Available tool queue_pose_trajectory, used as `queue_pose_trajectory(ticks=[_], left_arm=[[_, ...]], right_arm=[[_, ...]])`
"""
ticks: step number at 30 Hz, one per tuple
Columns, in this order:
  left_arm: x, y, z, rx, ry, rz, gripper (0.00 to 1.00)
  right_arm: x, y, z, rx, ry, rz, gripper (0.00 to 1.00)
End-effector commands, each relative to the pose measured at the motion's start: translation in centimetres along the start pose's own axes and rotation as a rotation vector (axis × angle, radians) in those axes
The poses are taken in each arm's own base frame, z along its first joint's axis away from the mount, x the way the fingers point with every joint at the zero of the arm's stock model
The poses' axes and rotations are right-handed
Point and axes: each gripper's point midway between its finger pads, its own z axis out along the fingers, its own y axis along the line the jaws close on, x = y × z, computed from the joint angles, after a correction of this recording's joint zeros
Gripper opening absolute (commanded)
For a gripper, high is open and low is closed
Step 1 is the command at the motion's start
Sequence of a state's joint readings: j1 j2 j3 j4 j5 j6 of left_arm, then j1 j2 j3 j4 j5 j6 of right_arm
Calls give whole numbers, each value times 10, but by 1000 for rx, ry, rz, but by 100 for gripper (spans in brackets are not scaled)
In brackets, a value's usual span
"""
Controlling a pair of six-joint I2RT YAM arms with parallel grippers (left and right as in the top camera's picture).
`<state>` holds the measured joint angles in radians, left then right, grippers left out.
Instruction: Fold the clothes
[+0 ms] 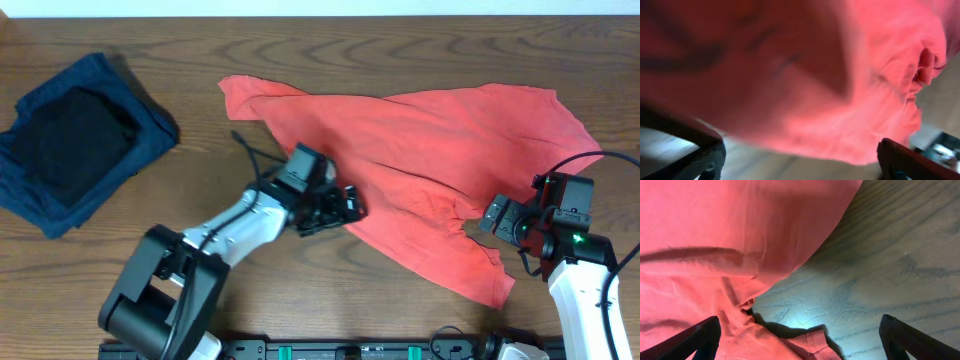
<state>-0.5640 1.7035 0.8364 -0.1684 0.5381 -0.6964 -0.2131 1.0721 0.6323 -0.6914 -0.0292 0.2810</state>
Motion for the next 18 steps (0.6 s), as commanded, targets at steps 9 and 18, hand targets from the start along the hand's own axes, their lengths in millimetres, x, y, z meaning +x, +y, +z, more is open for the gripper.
queue_pose_trajectory(ticks=[9,18], left_arm=[[-47,70,-14,-318,-244,-3,6],[-162,100,-146,-298,-543,-127,9]], right_arm=[[-2,-3,-2,9,-7,0,99],[-2,-3,-2,9,-7,0,99]])
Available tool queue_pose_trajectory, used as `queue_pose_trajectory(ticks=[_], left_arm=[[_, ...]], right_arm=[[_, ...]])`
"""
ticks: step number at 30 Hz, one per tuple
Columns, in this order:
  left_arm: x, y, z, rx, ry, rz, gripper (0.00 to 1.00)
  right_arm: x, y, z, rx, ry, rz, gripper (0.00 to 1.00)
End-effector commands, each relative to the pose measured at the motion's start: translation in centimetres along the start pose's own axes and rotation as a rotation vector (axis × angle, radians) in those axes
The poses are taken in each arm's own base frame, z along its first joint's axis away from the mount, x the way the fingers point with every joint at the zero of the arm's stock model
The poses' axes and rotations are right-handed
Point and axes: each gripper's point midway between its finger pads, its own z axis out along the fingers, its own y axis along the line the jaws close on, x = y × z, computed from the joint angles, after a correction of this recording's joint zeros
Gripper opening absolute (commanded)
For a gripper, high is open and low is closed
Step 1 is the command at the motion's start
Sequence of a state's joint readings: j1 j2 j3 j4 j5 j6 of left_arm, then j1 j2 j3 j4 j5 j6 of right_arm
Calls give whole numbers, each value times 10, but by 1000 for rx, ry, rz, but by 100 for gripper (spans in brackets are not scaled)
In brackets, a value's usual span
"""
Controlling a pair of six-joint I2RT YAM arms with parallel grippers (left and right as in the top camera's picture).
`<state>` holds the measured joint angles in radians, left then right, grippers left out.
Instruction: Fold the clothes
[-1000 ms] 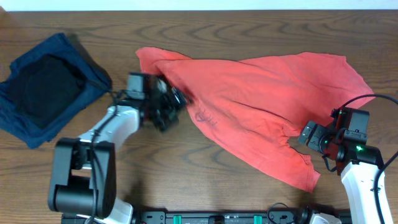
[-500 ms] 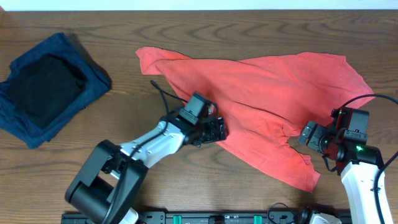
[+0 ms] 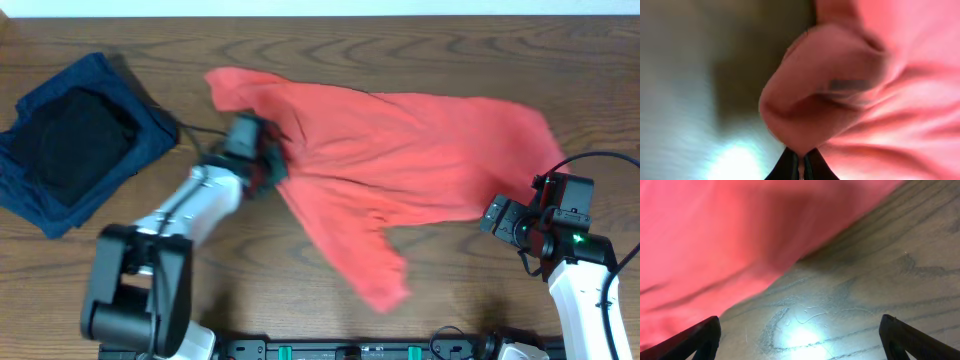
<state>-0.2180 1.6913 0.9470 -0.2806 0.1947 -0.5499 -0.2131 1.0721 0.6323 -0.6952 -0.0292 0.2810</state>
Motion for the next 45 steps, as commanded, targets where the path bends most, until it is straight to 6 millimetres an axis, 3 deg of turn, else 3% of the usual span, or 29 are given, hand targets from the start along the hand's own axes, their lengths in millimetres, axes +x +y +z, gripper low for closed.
queue_pose_trajectory(ticks=[1,2,3,5,11,15,18,20,27,29,31,33,38,42,45], left_arm=[[-66,-1,-42,46,-150,-24,25],[-68,-1,-45,68,-136,-37,43],[-65,-2,-46,93,-106,-48,54],[-42,-2,-45,120,3,-70,61],[73,26,-58,-57,435,-136,61],[121,34,-58,-123,563,-104,61],[143,37,-50,-142,589,-115,59],[155,33,-41,-118,593,-122,51],[180,12,-14,12,572,-117,43],[181,5,-10,42,551,-79,31],[180,-1,-8,63,538,-57,11],[180,-1,-9,69,540,-32,6],[178,20,-24,16,570,-48,6],[158,57,-39,-117,499,-115,6],[144,67,-48,-128,449,-153,6]], right_arm=[[-3,-3,-2,8,-11,0,99],[-3,-3,-2,8,-11,0,99],[-3,-3,-2,8,-11,0,99],[-3,-3,-2,8,-11,-1,99],[-3,-3,-2,8,-11,-19,99],[-4,-3,-2,7,-15,-19,99],[-4,-3,-2,7,-15,-19,99],[-3,-3,-2,8,-14,-19,99],[-3,-3,-2,8,-12,-19,99],[-3,-3,-2,8,-12,-19,99],[-3,-3,-2,8,-11,-19,99],[-2,-3,-2,9,-7,-19,99],[10,-6,-1,22,40,-16,99],[18,-14,7,62,75,42,95],[24,-25,15,129,97,138,96]])
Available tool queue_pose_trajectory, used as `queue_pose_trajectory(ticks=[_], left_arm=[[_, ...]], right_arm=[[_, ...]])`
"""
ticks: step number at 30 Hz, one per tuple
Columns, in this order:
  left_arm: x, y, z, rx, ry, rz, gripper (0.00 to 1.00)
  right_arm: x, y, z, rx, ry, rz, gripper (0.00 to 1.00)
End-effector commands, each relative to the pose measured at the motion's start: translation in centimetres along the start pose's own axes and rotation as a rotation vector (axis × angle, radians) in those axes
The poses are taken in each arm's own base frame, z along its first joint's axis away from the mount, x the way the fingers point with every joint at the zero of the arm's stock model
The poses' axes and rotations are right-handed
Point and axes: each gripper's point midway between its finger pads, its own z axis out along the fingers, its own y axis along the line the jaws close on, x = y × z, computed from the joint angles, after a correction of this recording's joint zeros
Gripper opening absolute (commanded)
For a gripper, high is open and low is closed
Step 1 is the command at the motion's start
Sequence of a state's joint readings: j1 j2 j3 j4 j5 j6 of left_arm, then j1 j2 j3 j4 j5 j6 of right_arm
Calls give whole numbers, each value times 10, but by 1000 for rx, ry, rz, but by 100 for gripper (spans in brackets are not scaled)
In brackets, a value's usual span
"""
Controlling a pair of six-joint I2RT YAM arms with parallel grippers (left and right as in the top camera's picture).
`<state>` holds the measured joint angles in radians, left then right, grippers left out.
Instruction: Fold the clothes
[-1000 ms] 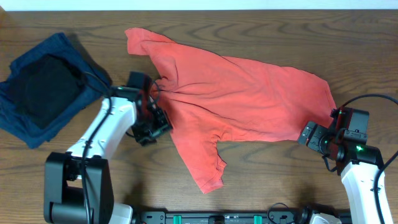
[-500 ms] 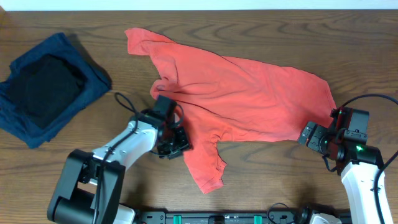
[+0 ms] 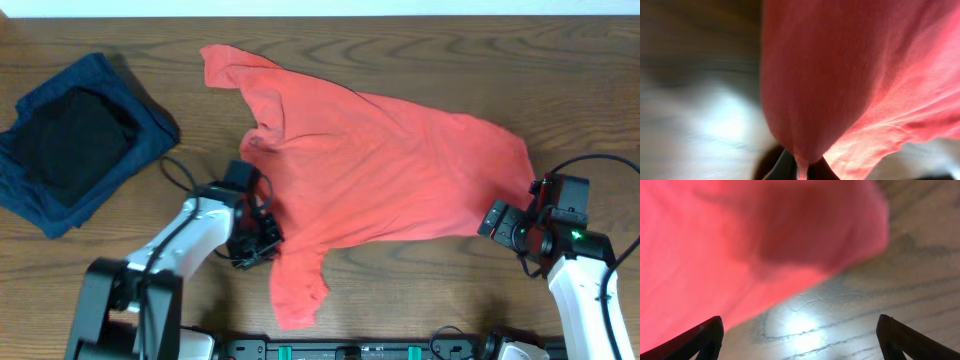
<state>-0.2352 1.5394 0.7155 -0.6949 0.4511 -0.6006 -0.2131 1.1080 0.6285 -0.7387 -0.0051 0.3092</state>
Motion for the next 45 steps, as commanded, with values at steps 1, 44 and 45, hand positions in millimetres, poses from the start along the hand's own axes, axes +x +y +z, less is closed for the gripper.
queue_pose_trajectory(ticks=[1,44,45], left_arm=[[-19,14,-19,-25,-108,-13,6],[-39,-9,-118,-56,-336,157,6],[-42,-13,-135,-58,-370,175,6]], right_arm=[[8,-16,14,81,31,126,96],[-81,-23,-25,125,-125,255,1],[-93,-22,-44,116,-162,243,1]])
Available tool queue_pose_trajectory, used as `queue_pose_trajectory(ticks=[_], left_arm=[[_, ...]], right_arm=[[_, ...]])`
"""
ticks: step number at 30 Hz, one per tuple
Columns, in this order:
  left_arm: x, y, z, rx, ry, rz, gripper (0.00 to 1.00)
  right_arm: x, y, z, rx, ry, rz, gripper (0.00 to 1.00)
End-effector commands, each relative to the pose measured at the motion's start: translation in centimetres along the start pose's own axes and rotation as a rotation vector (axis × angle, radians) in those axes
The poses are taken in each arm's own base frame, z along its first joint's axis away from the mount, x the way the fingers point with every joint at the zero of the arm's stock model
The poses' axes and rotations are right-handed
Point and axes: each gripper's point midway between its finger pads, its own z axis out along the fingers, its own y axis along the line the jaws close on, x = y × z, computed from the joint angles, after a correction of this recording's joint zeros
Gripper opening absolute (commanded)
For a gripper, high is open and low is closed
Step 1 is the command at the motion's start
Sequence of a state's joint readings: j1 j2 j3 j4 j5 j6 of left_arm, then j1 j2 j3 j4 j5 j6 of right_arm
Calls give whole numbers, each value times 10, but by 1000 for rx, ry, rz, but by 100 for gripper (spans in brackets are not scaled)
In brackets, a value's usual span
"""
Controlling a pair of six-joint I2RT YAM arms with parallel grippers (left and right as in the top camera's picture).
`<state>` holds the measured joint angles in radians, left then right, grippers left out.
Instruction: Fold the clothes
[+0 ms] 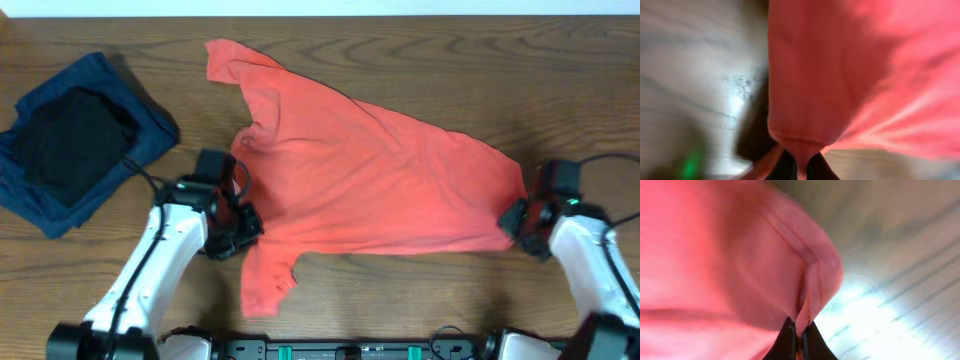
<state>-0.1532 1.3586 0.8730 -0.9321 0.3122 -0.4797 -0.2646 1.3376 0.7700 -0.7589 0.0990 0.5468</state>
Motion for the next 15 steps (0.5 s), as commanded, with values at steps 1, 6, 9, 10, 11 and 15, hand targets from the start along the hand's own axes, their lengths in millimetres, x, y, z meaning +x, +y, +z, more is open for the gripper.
queue_pose_trajectory(ticks=[1,6,9,10,11,15], left_arm=[[-42,-15,-72,-9,-228,111,6],[-58,-32,-167,30,-381,157,6],[-56,-36,-219,52,-470,169,6],[-55,-37,-235,58,-501,179,6],[-52,-38,-251,65,-533,188,6],[-39,-47,-313,105,-681,242,6]], right_arm=[[-71,11,-85,-80,-245,-34,1],[-93,7,-170,-113,-355,-65,1],[-96,4,-204,-123,-397,-86,1],[-96,3,-214,-123,-413,-100,1],[-97,1,-226,-120,-433,-110,1],[-101,-9,-269,-107,-526,-113,1]])
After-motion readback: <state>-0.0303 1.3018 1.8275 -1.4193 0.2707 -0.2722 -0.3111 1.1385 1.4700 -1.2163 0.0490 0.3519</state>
